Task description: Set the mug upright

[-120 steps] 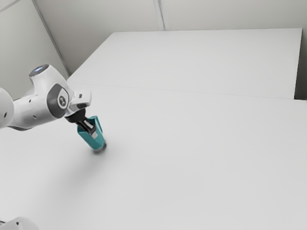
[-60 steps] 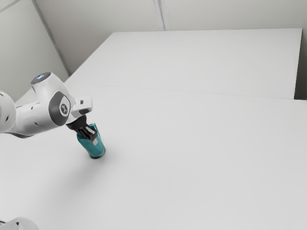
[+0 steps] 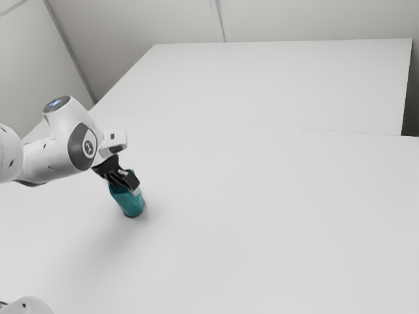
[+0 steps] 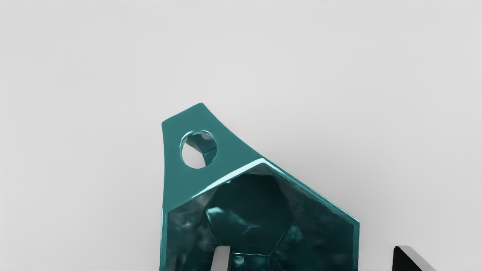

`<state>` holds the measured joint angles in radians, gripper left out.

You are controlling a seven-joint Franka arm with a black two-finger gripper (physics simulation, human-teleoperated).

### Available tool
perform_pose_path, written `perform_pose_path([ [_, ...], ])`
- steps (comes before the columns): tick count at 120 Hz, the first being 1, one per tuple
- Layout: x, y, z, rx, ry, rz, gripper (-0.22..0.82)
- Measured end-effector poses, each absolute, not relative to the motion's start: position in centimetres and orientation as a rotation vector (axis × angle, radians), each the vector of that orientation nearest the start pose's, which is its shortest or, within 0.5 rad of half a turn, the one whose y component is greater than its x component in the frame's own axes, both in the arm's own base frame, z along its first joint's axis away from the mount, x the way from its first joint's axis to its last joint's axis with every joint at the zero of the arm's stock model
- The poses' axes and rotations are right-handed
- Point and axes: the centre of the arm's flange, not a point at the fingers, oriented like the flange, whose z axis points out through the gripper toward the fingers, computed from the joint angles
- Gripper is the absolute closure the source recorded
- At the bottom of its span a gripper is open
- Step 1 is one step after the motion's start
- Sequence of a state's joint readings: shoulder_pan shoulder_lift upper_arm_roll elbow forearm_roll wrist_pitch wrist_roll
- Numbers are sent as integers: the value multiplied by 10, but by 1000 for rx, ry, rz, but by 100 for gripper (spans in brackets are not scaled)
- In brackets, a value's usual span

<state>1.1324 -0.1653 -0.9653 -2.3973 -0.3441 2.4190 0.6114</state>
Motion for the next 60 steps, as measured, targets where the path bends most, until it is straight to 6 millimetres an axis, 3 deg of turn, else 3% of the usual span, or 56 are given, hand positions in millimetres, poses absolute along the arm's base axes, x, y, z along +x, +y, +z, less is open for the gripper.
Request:
perform_pose_path([
  [16, 491, 78, 398, -3115, 316, -271, 9],
  [28, 506, 65, 439, -3096, 357, -306, 5],
  [41, 528, 41, 500, -3104, 419, -346, 3],
  [60, 540, 12, 582, -3110, 470, -361, 2],
])
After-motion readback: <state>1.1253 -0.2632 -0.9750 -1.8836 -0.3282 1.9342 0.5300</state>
